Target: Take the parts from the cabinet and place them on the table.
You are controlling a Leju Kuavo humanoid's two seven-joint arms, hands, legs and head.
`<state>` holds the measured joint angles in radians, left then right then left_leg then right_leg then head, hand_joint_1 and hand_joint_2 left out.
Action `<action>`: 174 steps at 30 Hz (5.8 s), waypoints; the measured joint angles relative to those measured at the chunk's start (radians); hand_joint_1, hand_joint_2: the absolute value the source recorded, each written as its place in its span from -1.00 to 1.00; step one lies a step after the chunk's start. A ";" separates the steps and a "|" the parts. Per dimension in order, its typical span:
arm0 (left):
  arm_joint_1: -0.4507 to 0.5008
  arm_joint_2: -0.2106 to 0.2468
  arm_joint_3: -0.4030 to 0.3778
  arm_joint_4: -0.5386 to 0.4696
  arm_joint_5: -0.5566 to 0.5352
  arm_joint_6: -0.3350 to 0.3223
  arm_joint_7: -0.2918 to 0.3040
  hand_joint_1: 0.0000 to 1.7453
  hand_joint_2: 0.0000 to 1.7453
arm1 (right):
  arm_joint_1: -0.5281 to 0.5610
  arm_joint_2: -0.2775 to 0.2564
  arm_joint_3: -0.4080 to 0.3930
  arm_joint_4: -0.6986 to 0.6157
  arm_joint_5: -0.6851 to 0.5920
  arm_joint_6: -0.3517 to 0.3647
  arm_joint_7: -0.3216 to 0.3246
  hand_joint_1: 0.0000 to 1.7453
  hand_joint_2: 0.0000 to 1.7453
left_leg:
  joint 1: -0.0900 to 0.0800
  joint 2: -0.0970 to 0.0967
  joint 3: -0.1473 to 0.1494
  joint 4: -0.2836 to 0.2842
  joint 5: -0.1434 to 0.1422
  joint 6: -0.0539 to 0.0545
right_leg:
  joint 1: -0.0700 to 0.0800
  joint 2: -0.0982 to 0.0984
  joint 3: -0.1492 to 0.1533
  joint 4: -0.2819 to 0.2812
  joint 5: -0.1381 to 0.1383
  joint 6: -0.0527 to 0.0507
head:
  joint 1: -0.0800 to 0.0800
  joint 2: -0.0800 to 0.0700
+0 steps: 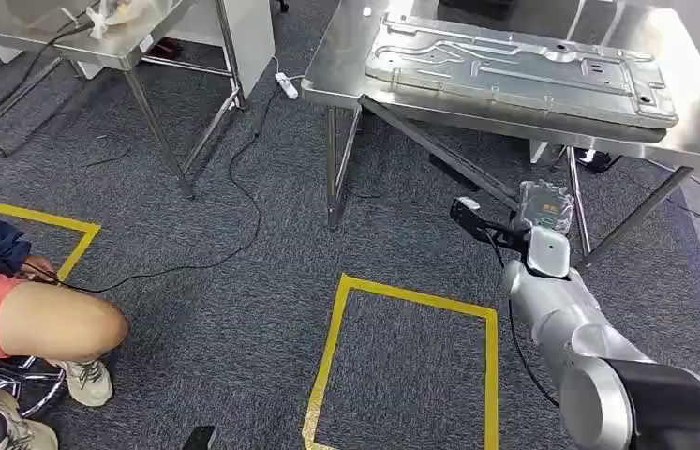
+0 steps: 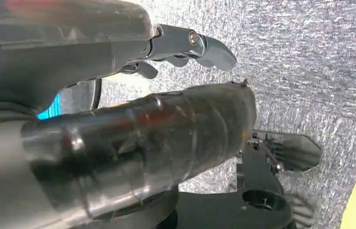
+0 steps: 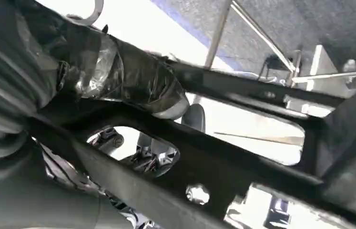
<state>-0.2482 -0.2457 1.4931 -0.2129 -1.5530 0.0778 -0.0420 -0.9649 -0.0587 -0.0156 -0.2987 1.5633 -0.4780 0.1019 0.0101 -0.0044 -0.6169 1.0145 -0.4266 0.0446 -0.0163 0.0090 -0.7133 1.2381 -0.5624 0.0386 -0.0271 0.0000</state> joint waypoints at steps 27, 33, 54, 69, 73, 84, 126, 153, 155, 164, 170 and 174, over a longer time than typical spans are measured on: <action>0.001 0.001 -0.001 0.000 -0.007 -0.005 -0.002 -1.00 -1.00 | -0.134 -0.071 -0.026 -0.010 0.006 0.167 0.055 1.00 1.00 | 0.006 -0.002 0.003 0.011 -0.013 -0.014 | -0.001 0.040 0.082 -0.204 0.116 -0.012 | 0.000 0.000; 0.000 0.001 -0.002 0.000 -0.010 -0.008 -0.002 -1.00 -1.00 | -0.122 -0.079 -0.026 -0.008 0.006 0.167 0.030 1.00 1.00 | 0.003 0.002 0.004 0.009 -0.012 -0.001 | 0.001 -0.002 -0.062 0.105 -0.008 0.000 | 0.001 0.000; -0.006 -0.002 -0.013 0.000 -0.018 -0.012 0.011 -1.00 -1.00 | -0.106 -0.087 -0.026 -0.018 0.005 0.073 -0.037 1.00 1.00 | -0.008 0.001 -0.005 0.018 -0.016 -0.028 | 0.011 0.004 0.083 -0.203 0.121 -0.040 | 0.000 0.000; 0.000 -0.005 -0.015 0.000 -0.004 -0.016 0.010 -1.00 -1.00 | -0.258 -0.112 -0.027 -0.033 0.005 0.293 -0.070 1.00 1.00 | -0.003 0.003 -0.004 0.024 -0.020 -0.022 | 0.000 -0.008 0.081 -0.194 0.115 -0.007 | 0.001 0.000; -0.001 -0.005 -0.016 0.000 -0.005 -0.019 0.005 -1.00 -1.00 | -0.244 -0.118 -0.027 -0.033 0.002 0.279 -0.072 1.00 1.00 | -0.002 0.004 -0.007 0.022 -0.027 -0.043 | -0.007 -0.010 0.085 -0.202 0.121 -0.031 | 0.001 0.000; -0.002 -0.005 -0.017 0.000 -0.008 -0.022 0.010 -1.00 -1.00 | -0.214 -0.120 -0.027 -0.025 -0.008 0.262 -0.084 1.00 1.00 | -0.007 0.001 -0.009 0.024 -0.014 -0.026 | 0.011 0.004 0.081 -0.195 0.116 -0.039 | 0.001 0.000; 0.002 -0.011 -0.027 0.000 -0.012 -0.032 0.004 -1.00 -1.00 | -0.152 -0.148 -0.058 -0.029 0.006 0.229 -0.077 1.00 1.00 | -0.004 -0.003 0.016 0.000 -0.013 0.005 | -0.008 -0.005 -0.032 0.035 0.039 0.008 | 0.006 0.000; -0.004 -0.011 -0.027 0.000 -0.011 -0.034 0.006 -1.00 -1.00 | -0.207 -0.125 -0.056 -0.038 0.006 0.257 -0.125 1.00 1.00 | -0.006 -0.001 0.002 -0.010 0.006 0.007 | 0.001 -0.009 0.008 -0.029 0.018 -0.004 | 0.009 0.000; -0.002 -0.011 -0.027 0.000 -0.011 -0.035 0.006 -1.00 -1.00 | -0.201 -0.125 -0.056 -0.035 0.006 0.255 -0.125 1.00 1.00 | -0.006 -0.002 0.007 -0.008 0.000 0.008 | -0.001 -0.009 -0.061 0.083 -0.001 0.001 | 0.008 0.000; -0.004 -0.013 -0.027 0.000 -0.010 -0.037 0.006 -1.00 -1.00 | -0.196 -0.124 -0.056 -0.033 0.006 0.252 -0.120 1.00 1.00 | -0.010 -0.002 0.035 0.006 -0.049 -0.033 | -0.002 -0.008 0.069 -0.201 0.129 -0.026 | 0.009 0.000; 0.002 -0.013 -0.028 0.000 -0.010 -0.037 0.003 -1.00 -1.00 | -0.194 -0.123 -0.057 -0.032 0.006 0.253 -0.112 1.00 1.00 | -0.003 0.000 -0.153 0.330 -0.137 -0.048 | -0.001 -0.008 0.121 -0.207 0.091 -0.053 | 0.007 0.000; 0.003 -0.013 -0.028 0.000 -0.010 -0.038 0.002 -1.00 -1.00 | -0.187 -0.121 -0.056 -0.033 0.006 0.253 -0.111 1.00 1.00 | -0.009 -0.001 -0.095 0.084 0.079 -0.024 | 0.003 -0.003 0.183 -0.208 0.046 -0.047 | 0.008 0.000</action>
<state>-0.2452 -0.2583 1.4652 -0.2129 -1.5629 0.0401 -0.0397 -1.1522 -0.1801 -0.0721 -0.3315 1.5694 -0.2247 -0.0088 0.0011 -0.0050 -0.7123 1.0980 -0.3472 0.0203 -0.0133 0.0063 -0.5306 1.0302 -0.5166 -0.0085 -0.0191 0.0000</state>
